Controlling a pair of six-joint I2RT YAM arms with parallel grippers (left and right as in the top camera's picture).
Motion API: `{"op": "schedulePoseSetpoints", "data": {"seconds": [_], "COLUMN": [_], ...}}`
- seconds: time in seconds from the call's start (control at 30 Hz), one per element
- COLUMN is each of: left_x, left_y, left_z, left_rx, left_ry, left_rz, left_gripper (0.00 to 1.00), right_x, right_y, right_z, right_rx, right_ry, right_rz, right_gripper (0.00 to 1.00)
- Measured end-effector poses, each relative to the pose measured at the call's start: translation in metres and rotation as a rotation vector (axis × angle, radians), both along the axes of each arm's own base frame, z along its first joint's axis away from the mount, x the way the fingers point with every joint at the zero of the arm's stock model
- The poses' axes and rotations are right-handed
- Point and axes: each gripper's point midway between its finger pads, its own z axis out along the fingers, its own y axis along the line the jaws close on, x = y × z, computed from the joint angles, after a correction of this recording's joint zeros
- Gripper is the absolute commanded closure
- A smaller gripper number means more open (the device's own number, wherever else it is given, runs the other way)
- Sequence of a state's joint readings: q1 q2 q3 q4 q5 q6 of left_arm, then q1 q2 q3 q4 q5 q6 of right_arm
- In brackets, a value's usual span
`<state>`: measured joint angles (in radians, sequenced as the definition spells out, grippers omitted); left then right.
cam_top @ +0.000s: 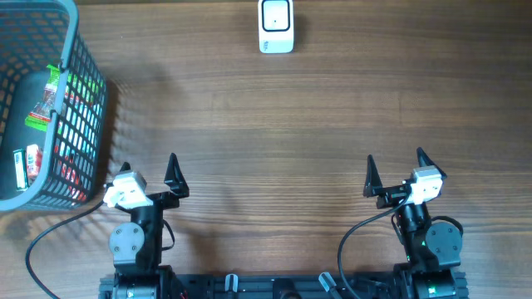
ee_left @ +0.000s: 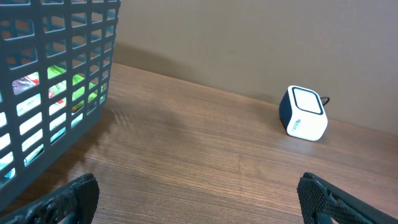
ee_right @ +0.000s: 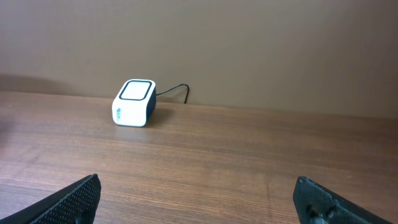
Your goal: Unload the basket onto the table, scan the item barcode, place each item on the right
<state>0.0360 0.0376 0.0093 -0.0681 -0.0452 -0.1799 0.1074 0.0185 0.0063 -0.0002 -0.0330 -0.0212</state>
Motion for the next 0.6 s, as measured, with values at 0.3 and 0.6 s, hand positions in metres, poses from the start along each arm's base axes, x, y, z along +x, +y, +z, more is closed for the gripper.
{"op": "schedulePoseSetpoints", "data": {"seconds": [0.3, 0.6], "left_x": [0.0, -0.011], "left_y": [0.003, -0.012], "left_z": [0.0, -0.011], "left_rx": [0.002, -0.016], "left_ry": [-0.002, 0.137], "left_rz": [0.02, -0.064], "left_gripper": [0.0, 0.0], "right_x": [0.0, 0.0], "right_y": [0.0, 0.0], "right_z": [0.0, 0.0], "right_rx": [0.0, 0.0], "right_ry": [0.0, 0.002], "right_rz": [0.0, 0.0], "right_gripper": [0.0, 0.0]}}
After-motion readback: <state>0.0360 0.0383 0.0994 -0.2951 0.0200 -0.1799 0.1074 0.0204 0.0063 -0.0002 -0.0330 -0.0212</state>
